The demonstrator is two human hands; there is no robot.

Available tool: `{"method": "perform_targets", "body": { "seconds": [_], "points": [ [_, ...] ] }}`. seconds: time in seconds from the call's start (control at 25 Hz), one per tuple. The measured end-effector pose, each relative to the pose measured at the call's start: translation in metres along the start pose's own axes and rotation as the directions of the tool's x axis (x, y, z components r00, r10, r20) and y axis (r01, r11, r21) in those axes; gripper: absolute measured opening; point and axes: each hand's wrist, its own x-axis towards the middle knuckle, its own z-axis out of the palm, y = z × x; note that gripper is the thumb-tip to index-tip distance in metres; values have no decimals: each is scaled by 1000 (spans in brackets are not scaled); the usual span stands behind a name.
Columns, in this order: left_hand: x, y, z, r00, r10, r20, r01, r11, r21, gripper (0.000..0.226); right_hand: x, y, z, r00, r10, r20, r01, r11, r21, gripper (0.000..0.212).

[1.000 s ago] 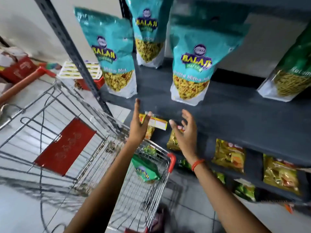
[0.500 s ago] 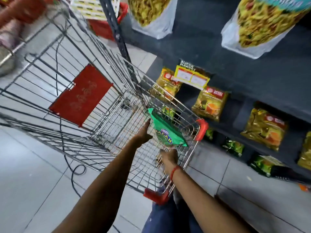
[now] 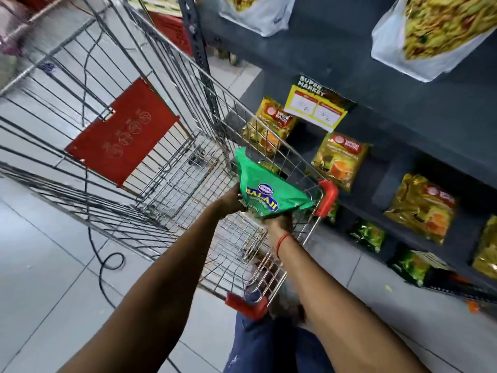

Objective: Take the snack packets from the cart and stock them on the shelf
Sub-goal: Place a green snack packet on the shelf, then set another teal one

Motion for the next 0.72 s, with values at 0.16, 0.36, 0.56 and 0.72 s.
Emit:
{"method": "perform_targets", "body": {
  "seconds": [0.16, 0.36, 0.56, 0.72],
  "points": [
    [-61, 44, -25, 977, 192, -97, -179, 976, 121, 69, -59, -38, -16, 992, -103, -75, 108, 992, 67, 24],
    [-138, 118, -16, 863, 461, -207, -419, 881, 218, 61, -140, -96, -96, 896, -442, 35, 436, 892, 121, 48],
    [-163, 223, 56, 778, 605, -170, -600, 795, 88, 50, -191, -154, -218, 733, -679, 28, 652, 714, 254, 37],
    [-151, 301, 137, 706, 702, -91, -686, 710, 158, 54, -202, -174, -316, 652, -744, -146, 746, 593, 303, 36]
  ]
}}
